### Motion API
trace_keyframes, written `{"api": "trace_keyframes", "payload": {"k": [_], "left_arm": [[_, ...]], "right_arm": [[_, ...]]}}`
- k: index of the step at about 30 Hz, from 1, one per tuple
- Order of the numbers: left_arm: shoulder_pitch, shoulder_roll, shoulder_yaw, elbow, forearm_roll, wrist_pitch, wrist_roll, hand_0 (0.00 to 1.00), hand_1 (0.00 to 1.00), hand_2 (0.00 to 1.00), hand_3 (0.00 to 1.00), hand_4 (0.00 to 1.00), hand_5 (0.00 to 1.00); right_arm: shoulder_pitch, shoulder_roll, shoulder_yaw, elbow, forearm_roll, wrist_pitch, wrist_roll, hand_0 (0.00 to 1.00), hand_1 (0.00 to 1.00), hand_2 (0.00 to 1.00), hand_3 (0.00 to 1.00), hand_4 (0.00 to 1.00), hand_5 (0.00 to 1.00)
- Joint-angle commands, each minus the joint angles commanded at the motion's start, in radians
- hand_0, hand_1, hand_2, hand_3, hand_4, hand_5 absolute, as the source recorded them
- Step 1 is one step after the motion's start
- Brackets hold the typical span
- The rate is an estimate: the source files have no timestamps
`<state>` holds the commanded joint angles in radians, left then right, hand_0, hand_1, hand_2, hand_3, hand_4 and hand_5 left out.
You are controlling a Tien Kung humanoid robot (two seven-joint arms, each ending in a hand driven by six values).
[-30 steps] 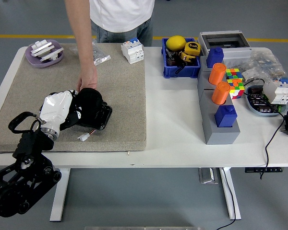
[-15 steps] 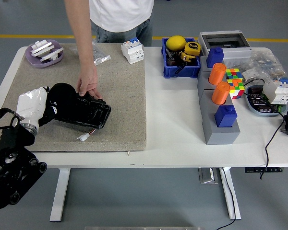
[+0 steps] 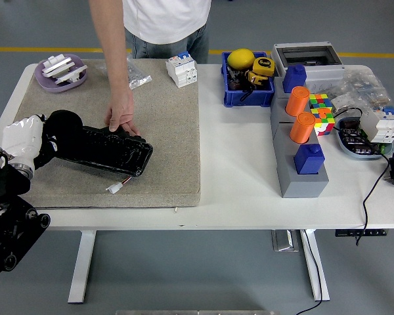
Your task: Pick the rag up,wipe the panel,place it on the desk
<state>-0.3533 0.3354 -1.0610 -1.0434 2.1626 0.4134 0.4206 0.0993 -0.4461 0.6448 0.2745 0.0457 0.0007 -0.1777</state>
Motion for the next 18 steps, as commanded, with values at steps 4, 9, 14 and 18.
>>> {"api": "trace_keyframes", "payload": {"k": [4, 9, 14, 18], "left_arm": [[0.003, 0.001, 0.006, -0.012, 0.005, 0.002, 0.0, 0.307, 0.439, 0.568, 0.439, 0.002, 0.002], [0.01, -0.001, 0.031, -0.047, 0.006, 0.0, 0.003, 0.307, 0.437, 0.567, 0.437, 0.002, 0.002], [0.018, -0.007, 0.073, -0.098, 0.004, -0.001, 0.007, 0.307, 0.437, 0.567, 0.437, 0.002, 0.002], [0.026, -0.01, 0.114, -0.145, 0.001, -0.003, 0.013, 0.307, 0.437, 0.568, 0.437, 0.002, 0.002]], "right_arm": [[-0.002, 0.001, -0.003, -0.001, 0.003, 0.002, 0.0, 0.749, 0.645, 0.667, 0.567, 0.923, 0.425], [-0.001, 0.0, -0.002, 0.0, 0.002, 0.001, 0.0, 0.749, 0.643, 0.667, 0.567, 0.924, 0.427], [0.0, 0.0, 0.0, 0.0, 0.001, 0.001, 0.001, 0.749, 0.643, 0.667, 0.567, 0.924, 0.427], [0.001, 0.0, 0.002, -0.001, 0.0, 0.001, 0.002, 0.749, 0.643, 0.667, 0.568, 0.925, 0.427]]}}
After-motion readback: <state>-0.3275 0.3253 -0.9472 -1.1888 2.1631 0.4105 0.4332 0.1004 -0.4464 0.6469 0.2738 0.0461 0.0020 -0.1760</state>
